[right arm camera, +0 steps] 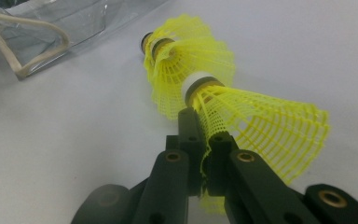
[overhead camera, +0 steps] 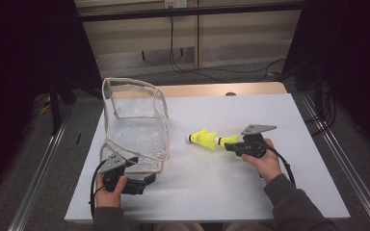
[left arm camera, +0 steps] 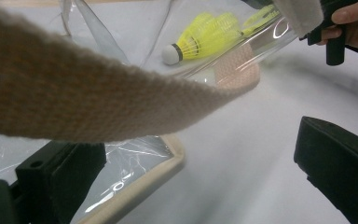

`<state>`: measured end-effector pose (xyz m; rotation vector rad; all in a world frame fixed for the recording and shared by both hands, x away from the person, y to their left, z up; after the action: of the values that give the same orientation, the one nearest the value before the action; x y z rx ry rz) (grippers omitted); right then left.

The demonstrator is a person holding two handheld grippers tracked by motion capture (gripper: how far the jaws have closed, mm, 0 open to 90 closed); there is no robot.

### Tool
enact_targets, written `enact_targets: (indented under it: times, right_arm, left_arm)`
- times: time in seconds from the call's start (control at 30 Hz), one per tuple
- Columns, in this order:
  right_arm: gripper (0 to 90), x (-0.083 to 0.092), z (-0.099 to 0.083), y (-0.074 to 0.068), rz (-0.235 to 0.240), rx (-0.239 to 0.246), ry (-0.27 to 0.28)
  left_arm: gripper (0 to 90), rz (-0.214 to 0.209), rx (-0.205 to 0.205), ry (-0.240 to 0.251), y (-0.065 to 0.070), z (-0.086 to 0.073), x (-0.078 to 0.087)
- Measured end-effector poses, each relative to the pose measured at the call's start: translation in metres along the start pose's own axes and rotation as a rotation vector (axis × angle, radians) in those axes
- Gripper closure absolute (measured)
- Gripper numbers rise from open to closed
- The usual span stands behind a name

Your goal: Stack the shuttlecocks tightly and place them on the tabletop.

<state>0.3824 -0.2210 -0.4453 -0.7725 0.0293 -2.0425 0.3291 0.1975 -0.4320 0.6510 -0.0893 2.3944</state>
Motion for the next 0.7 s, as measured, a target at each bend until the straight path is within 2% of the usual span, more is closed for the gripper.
enact_targets:
  times: [0.7]
  right_arm:
    - [88.5,-0.013,0.011,-0.003,-0.006,0.018,-0.012]
  left_arm:
    - [1.9,-0.003,0.0,-0.001,0.0,0.0,0.0]
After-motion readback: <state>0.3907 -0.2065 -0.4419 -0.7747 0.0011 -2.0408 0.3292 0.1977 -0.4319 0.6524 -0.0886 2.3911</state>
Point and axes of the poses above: each handheld gripper's, and its own axes: x roughly backward along the jaws, z roughly out of its top, y roughly to its right, the point moved 1 cm from there along -x, roughly forward along the jaws, and after that the axes turned 14 degrees about z, right-handed, at the moved point
